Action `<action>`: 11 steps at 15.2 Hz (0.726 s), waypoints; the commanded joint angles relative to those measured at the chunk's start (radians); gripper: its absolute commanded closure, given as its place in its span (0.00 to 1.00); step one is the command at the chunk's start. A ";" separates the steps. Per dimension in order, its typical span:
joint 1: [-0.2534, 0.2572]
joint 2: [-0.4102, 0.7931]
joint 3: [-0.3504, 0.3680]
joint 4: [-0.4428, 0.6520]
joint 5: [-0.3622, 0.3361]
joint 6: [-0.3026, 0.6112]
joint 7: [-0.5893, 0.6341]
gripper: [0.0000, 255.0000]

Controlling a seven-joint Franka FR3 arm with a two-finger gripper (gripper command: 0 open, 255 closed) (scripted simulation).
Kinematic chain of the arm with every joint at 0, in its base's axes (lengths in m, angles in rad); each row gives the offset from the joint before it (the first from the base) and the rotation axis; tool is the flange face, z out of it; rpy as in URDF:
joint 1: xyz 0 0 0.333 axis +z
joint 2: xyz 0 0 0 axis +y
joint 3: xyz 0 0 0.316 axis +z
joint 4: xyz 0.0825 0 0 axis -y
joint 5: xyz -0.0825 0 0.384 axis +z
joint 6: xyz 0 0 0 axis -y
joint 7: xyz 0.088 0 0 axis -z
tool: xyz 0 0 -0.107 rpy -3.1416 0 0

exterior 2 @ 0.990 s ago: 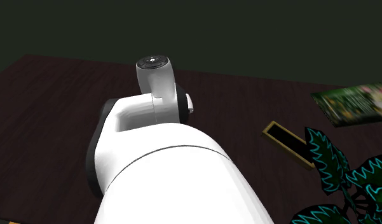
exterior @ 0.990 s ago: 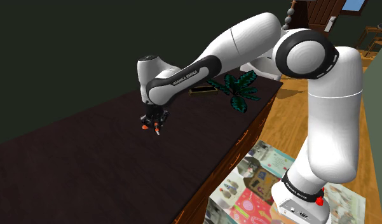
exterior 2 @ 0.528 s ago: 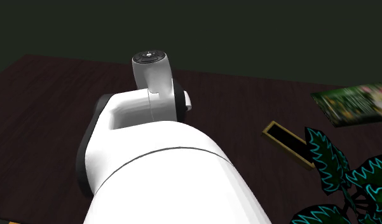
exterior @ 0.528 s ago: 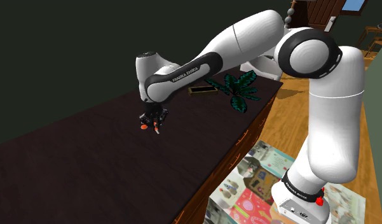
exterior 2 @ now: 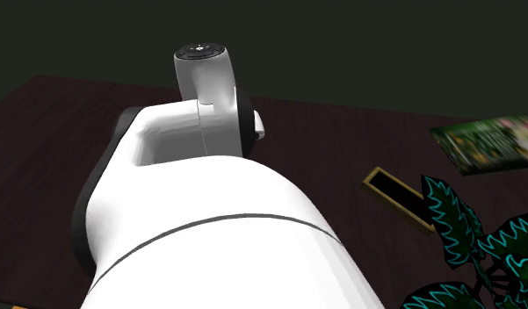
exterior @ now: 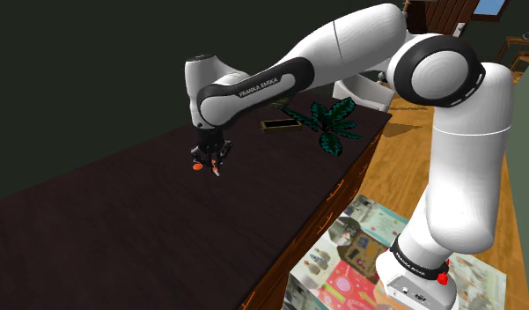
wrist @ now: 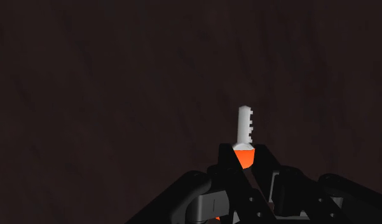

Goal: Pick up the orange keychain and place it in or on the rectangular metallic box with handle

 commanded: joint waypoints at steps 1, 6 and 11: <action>-0.001 -0.008 0.001 0.016 0.003 -0.024 -0.003 1.00; -0.001 -0.027 0.004 0.058 0.011 -0.084 -0.008 1.00; -0.001 -0.039 0.006 0.101 0.016 -0.139 -0.011 1.00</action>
